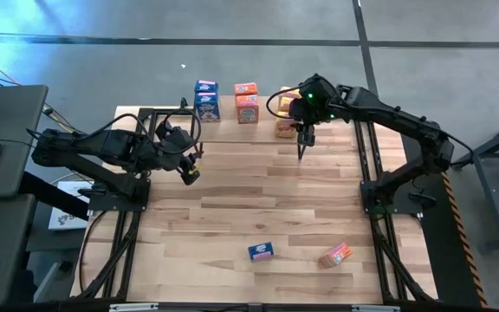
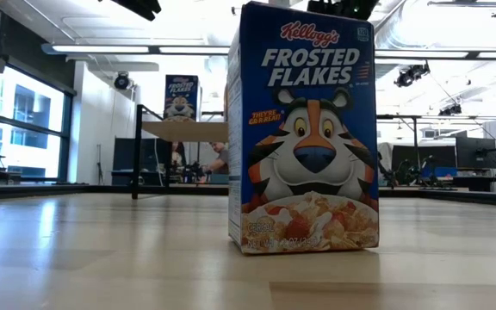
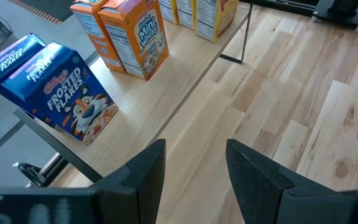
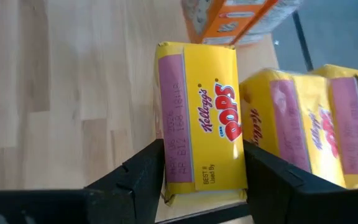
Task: Stack cereal on shelf
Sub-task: Put the yellow cereal box on the shelf aligned with the other yellow cereal boxes
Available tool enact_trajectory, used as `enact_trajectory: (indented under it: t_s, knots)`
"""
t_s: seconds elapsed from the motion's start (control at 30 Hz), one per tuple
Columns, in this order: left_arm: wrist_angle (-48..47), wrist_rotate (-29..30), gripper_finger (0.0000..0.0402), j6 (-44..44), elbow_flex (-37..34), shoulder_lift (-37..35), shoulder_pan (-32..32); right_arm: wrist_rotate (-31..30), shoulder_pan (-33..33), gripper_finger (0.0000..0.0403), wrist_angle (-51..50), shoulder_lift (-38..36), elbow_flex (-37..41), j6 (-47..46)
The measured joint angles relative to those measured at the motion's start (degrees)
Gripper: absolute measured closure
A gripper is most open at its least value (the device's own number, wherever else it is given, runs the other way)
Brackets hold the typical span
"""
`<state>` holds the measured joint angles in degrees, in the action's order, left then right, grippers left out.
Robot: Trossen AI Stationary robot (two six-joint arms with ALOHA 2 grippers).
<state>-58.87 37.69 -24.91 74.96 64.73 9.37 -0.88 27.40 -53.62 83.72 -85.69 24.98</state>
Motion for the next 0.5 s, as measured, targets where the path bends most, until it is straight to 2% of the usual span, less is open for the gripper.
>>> enact_trajectory:
  t_s: [0.1, 0.23, 0.5]
  knots:
    - [0.00, -0.02, 0.0243, 0.00, 0.00, 0.00, 0.00, -1.79, 0.00, 0.0219, -0.06, 0.13, -0.01, -0.05]
    - [0.00, -0.02, 0.0243, 0.01, 0.00, 0.00, 0.00, 0.08, 0.00, 0.0219, -0.18, 0.13, -0.02, 0.58]
    - [0.00, -0.02, 0.0243, 0.01, 0.00, 0.00, 0.00, -0.53, 0.39, 0.0219, -0.95, 0.09, -0.02, 0.56]
